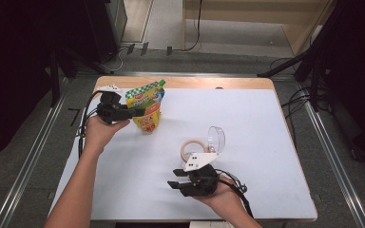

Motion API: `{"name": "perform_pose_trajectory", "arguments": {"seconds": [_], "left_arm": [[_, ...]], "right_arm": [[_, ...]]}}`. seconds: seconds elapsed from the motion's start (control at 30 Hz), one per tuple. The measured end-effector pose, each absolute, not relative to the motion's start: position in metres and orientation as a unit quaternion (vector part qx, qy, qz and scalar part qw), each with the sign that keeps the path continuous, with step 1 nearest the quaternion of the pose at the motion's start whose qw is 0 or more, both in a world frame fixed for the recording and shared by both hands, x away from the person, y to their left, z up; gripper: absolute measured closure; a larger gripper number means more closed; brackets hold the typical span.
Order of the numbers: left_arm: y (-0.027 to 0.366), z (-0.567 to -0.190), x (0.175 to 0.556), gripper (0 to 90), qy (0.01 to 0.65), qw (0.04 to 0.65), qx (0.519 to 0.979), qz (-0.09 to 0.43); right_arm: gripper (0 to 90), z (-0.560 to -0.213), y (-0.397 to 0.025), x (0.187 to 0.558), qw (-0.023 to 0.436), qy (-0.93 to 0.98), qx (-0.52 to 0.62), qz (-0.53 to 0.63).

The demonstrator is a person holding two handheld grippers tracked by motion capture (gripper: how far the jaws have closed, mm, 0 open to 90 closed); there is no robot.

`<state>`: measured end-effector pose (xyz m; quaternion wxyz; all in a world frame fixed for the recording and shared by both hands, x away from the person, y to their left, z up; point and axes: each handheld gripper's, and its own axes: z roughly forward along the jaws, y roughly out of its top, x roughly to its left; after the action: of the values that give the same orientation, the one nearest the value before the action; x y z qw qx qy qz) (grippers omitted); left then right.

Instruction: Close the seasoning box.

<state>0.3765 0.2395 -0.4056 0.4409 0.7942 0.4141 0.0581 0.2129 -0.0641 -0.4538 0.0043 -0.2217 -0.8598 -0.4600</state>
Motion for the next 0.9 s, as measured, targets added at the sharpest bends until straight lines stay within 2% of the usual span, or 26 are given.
{"name": "perform_pose_trajectory", "arguments": {"seconds": [0.23, 0.5, 0.6, 0.9], "left_arm": [[0.237, -0.404, 0.371, 90.0, 0.395, 0.44, 0.803, 0.073], [0.235, -0.389, 0.357, 90.0, 0.381, 0.435, 0.814, 0.056], [0.232, -0.38, 0.347, 90.0, 0.37, 0.424, 0.825, 0.051], [0.227, -0.359, 0.316, 90.0, 0.342, 0.431, 0.835, 0.014]], "right_arm": [[57.1, -0.454, -0.047, 0.22, 0.021, -0.858, -0.216, -0.465], [55.4, -0.465, -0.055, 0.218, 0.012, -0.853, -0.23, -0.469], [55.4, -0.467, -0.055, 0.219, 0.024, -0.845, -0.247, -0.473], [55.1, -0.47, -0.05, 0.218, 0.003, -0.849, -0.238, -0.473]]}}
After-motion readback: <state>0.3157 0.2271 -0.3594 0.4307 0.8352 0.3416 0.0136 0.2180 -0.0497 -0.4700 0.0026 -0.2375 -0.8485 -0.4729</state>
